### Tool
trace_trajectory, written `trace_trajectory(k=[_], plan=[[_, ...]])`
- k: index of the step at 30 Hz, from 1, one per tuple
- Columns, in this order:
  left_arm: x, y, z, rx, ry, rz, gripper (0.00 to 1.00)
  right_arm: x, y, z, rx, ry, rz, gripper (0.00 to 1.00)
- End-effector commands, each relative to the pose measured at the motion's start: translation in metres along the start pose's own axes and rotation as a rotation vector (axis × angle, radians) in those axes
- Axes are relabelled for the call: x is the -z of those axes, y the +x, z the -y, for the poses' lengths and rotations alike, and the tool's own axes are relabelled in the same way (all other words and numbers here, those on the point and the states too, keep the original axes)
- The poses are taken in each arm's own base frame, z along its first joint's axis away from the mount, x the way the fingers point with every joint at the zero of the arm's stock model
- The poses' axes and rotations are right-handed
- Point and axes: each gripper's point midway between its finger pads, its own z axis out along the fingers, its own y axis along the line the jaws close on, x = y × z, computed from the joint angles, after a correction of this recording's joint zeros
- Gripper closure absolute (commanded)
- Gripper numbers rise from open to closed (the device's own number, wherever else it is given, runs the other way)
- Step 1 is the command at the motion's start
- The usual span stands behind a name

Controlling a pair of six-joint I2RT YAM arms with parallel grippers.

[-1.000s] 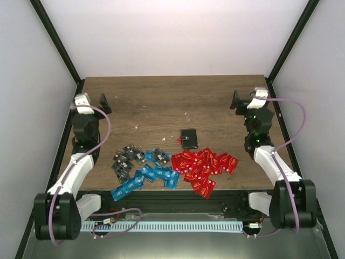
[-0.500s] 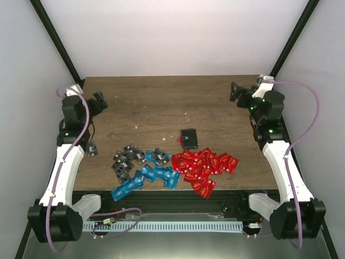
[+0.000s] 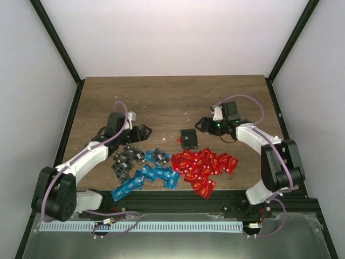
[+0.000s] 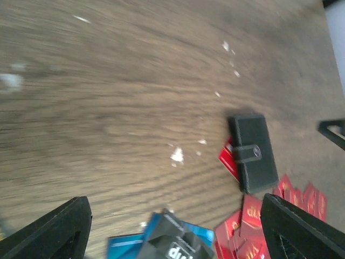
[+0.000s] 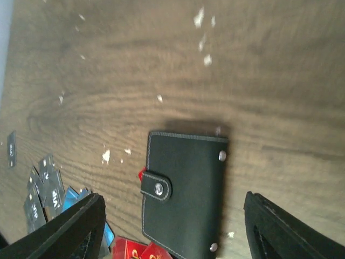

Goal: Put the credit cards into the card holder

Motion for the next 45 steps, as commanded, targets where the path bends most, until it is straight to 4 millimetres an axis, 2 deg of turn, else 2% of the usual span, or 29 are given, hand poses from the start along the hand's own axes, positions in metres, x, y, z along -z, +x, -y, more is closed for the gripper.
trace_trajectory(k=[1,5,9,16,20,23,30,37,45], plan=[[-0.026,0.014,0.048,-0.071,0.127,-0.045,0.14,-0.022,0.037,-0.003,-0.040,-0.051,-0.138,0.31],[-0.053,0.032,0.078,-0.138,0.177,-0.116,0.20,-0.038,0.054,0.011,-0.077,-0.030,-0.197,0.41],[-0.076,0.047,0.102,-0.191,0.206,-0.175,0.25,-0.050,0.066,0.017,-0.104,-0.040,-0.249,0.52],[-0.096,0.064,0.116,-0.215,0.221,-0.218,0.28,-0.062,0.078,0.025,-0.119,-0.036,-0.293,0.58],[-0.101,0.072,0.123,-0.233,0.234,-0.236,0.29,-0.066,0.081,0.024,-0.125,-0.059,-0.303,0.68],[-0.104,0.075,0.125,-0.238,0.236,-0.243,0.29,-0.067,0.081,0.020,-0.125,-0.084,-0.306,0.80],[-0.103,0.073,0.130,-0.256,0.244,-0.233,0.29,-0.064,0.070,0.009,-0.118,-0.123,-0.277,0.99],[-0.090,0.051,0.135,-0.303,0.198,-0.174,0.29,-0.047,0.042,-0.021,-0.071,-0.205,-0.217,0.99],[-0.042,0.015,0.140,-0.345,0.149,-0.012,0.29,-0.015,0.014,-0.067,0.017,-0.359,-0.139,0.99]])
